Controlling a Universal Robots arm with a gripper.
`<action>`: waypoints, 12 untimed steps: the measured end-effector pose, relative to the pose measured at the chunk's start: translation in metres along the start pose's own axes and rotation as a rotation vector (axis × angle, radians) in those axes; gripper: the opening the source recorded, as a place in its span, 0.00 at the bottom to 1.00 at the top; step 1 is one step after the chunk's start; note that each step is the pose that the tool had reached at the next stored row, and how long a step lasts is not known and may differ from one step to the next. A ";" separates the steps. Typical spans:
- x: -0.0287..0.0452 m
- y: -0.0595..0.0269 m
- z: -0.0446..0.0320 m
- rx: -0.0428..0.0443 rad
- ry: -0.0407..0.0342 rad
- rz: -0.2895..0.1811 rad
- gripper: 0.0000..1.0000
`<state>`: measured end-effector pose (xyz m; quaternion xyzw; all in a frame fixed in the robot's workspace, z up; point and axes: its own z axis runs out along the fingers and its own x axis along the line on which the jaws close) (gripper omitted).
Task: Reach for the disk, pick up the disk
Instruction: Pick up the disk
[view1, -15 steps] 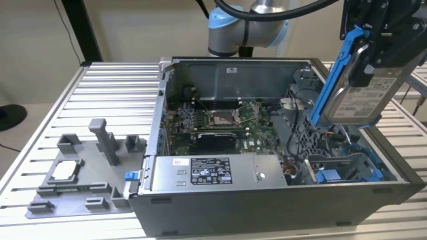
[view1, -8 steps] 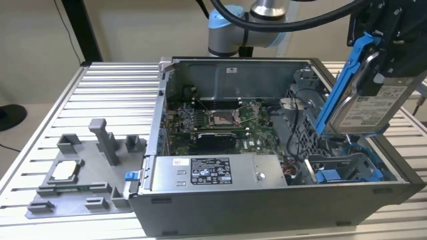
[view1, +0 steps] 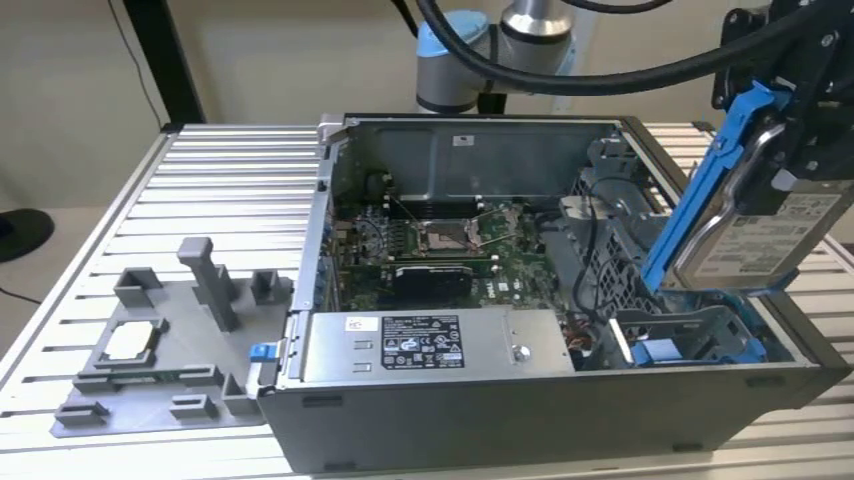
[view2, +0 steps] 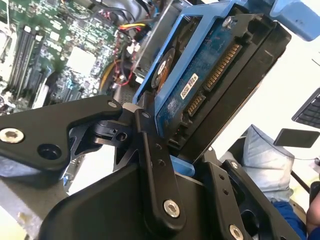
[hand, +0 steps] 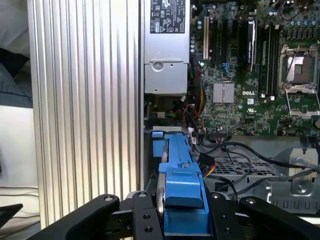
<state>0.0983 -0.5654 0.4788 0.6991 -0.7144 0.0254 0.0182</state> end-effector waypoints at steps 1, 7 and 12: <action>0.0026 -0.0001 0.0001 -0.0002 0.0000 0.000 0.00; 0.0048 -0.0001 0.0003 -0.0003 0.0000 -0.001 0.00; 0.0048 -0.0005 0.0003 -0.0002 0.0001 -0.002 0.00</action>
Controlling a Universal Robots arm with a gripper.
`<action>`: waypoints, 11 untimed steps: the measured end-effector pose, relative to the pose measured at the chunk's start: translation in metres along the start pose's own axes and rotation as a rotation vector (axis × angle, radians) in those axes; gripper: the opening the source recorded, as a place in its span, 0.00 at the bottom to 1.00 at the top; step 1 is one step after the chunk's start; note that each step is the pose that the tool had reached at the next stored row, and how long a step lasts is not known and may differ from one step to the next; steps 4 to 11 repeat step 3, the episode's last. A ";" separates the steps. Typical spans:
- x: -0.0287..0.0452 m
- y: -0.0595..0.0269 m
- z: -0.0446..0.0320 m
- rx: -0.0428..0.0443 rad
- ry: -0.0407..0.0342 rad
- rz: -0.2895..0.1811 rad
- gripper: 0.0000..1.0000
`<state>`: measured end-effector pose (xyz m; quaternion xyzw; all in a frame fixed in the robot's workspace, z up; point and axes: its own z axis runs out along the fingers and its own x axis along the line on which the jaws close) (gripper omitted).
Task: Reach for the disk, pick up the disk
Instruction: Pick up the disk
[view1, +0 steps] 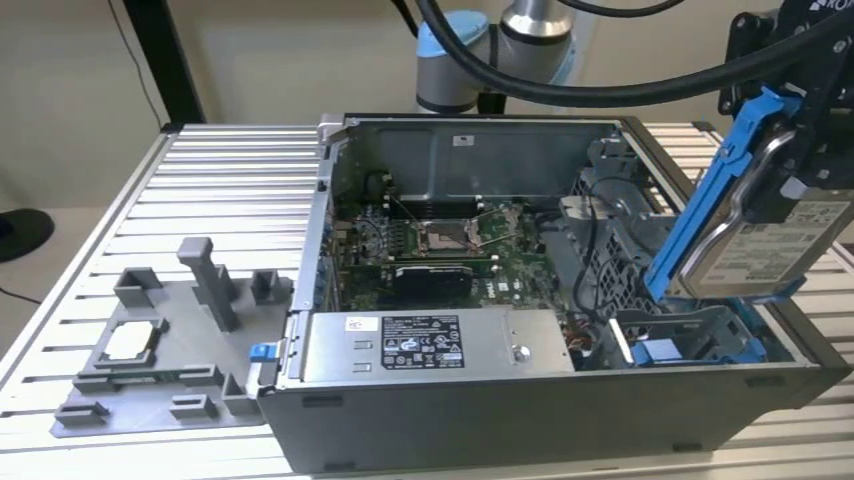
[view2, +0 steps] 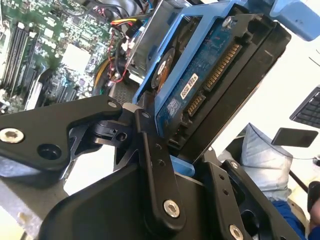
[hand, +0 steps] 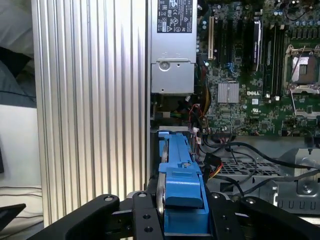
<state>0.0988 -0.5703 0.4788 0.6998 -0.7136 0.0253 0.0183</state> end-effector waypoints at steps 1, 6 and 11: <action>0.0000 0.0000 0.0000 0.0000 0.0000 0.000 0.00; 0.0000 -0.0001 0.0000 0.0000 0.0000 0.000 0.00; 0.0000 -0.0001 0.0000 0.0000 0.0000 0.000 0.00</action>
